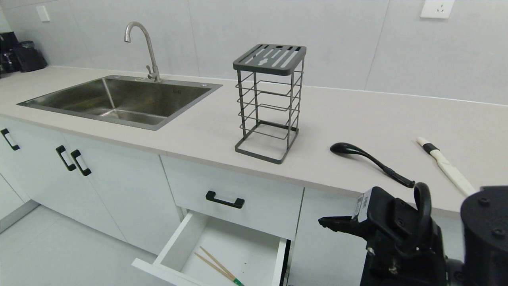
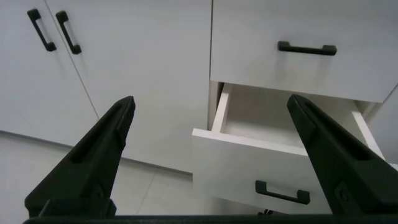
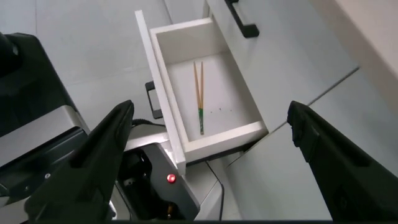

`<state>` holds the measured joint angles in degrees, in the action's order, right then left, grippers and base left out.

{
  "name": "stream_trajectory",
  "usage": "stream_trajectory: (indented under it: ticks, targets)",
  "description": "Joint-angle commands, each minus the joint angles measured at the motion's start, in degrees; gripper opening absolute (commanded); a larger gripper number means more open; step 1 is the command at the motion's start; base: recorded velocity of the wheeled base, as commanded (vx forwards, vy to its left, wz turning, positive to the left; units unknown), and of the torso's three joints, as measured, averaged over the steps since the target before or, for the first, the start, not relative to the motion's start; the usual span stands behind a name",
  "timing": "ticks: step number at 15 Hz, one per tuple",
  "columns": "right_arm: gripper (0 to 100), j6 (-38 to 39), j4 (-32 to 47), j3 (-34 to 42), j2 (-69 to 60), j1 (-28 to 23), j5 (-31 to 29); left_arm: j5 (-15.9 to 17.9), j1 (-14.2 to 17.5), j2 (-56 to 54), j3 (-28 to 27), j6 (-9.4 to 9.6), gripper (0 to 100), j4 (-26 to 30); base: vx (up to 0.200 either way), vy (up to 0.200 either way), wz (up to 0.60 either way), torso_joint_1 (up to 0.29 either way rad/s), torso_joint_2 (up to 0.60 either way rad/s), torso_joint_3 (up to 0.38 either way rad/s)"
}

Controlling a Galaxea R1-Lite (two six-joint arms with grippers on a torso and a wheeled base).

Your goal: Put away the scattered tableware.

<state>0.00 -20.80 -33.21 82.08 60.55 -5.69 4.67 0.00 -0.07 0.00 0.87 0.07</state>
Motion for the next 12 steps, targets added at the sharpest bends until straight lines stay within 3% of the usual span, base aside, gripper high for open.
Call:
stream_trajectory:
  ticks: [1, 4, 12]
  targets:
    - [100, 0.0, 0.0, 0.0, 0.5, 0.0, 0.0, 0.0, 0.0, 0.1, 0.0, 0.01, 100, 0.0, 0.0, 0.0, 0.0, 0.129, -0.48, -0.212]
    - [100, 0.0, 0.1, -0.9, 3.9, -0.2, 0.4, 0.0, 0.0, 0.1, 0.0, 0.01, 100, 0.0, 0.0, 0.0, 0.0, 0.137, -0.5, -0.217]
    - [100, 0.0, 0.2, -5.7, 12.2, -3.5, 3.6, 0.0, 0.0, 0.1, 0.0, 0.01, 100, 0.0, 0.0, 0.0, 0.0, 0.328, -0.5, -0.242]
